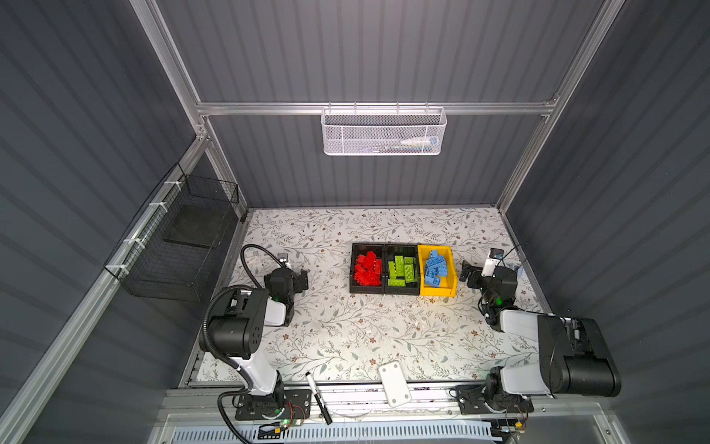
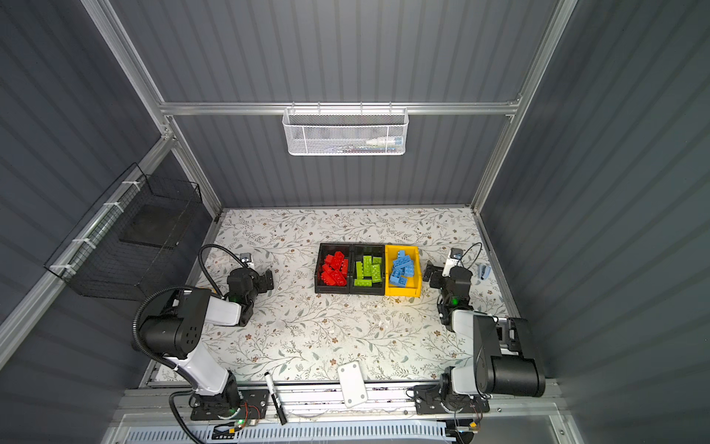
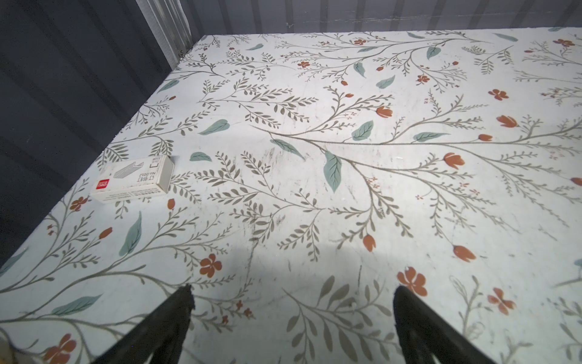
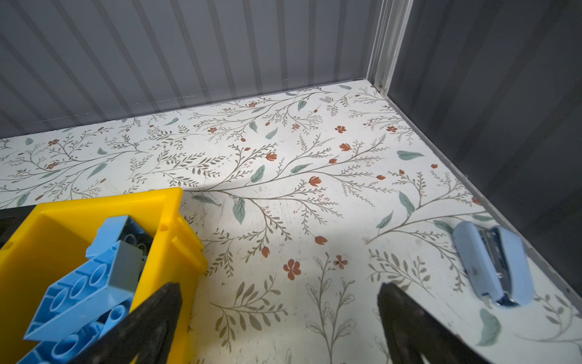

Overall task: Sort the legos into containers by color
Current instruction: Reset both arms

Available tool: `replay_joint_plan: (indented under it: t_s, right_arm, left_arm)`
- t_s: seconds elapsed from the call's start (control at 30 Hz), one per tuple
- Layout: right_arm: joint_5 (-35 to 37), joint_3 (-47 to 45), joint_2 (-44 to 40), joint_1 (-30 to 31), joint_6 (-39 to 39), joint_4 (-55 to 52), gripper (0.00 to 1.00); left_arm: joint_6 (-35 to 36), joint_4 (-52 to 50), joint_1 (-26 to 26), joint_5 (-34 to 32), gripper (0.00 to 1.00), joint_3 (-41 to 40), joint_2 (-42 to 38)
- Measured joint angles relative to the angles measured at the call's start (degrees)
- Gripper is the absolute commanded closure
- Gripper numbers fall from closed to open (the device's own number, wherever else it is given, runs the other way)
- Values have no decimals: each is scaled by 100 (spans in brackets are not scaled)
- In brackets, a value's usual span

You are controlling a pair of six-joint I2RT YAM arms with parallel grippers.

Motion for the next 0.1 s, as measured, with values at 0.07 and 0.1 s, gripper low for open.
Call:
replay_joint_plan:
  t_s: [0.07, 0.1]
  right_arm:
    - [-28, 0, 2, 0, 0, -2, 1]
    - [-39, 0, 2, 0, 0, 0, 1]
  left_arm:
    - [0, 0, 0, 13, 0, 0, 0]
    - [0, -2, 0, 13, 0, 0, 0]
